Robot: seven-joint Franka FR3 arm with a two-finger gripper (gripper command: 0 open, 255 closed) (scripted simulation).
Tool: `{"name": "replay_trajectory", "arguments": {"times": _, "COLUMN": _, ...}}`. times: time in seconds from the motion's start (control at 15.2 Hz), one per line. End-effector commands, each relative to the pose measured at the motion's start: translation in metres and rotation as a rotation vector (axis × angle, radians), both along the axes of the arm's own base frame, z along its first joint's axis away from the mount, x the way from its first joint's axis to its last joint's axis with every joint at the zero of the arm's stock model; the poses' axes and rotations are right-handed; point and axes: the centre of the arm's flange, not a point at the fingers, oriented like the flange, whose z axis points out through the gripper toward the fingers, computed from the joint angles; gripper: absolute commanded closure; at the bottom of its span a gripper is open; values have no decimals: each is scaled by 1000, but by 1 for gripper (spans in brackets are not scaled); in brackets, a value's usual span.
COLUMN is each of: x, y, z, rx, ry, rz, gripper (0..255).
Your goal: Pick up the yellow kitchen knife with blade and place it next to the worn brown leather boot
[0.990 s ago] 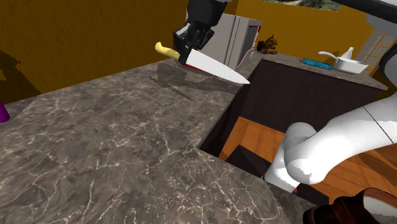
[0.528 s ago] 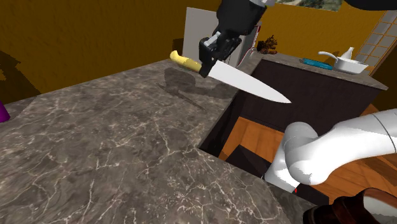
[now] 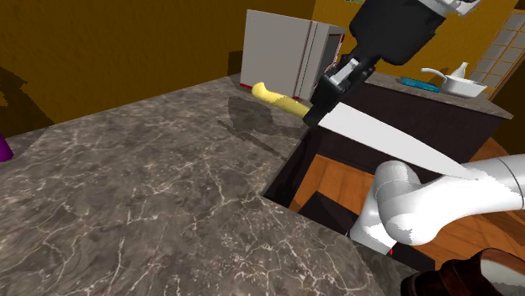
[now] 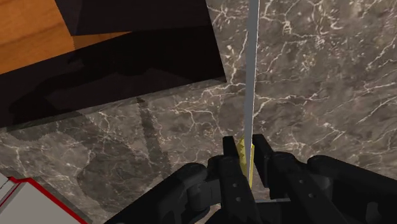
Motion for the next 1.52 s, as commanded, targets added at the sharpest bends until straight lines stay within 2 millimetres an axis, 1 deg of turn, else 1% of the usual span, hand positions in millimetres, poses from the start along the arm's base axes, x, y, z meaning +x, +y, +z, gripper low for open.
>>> {"name": "replay_trajectory", "arguments": {"times": 0.0, "x": -26, "y": 6, "z": -3, "rx": 0, "ry": 1, "rz": -1, "gripper": 255}}
{"name": "replay_trajectory", "arguments": {"times": 0.4, "x": -104, "y": 28, "z": -3, "rx": 0, "ry": 1, "rz": -1, "gripper": 255}}
{"name": "replay_trajectory", "arguments": {"times": 1.45, "x": -104, "y": 28, "z": -87, "rx": 0, "ry": 1, "rz": -1, "gripper": 255}}
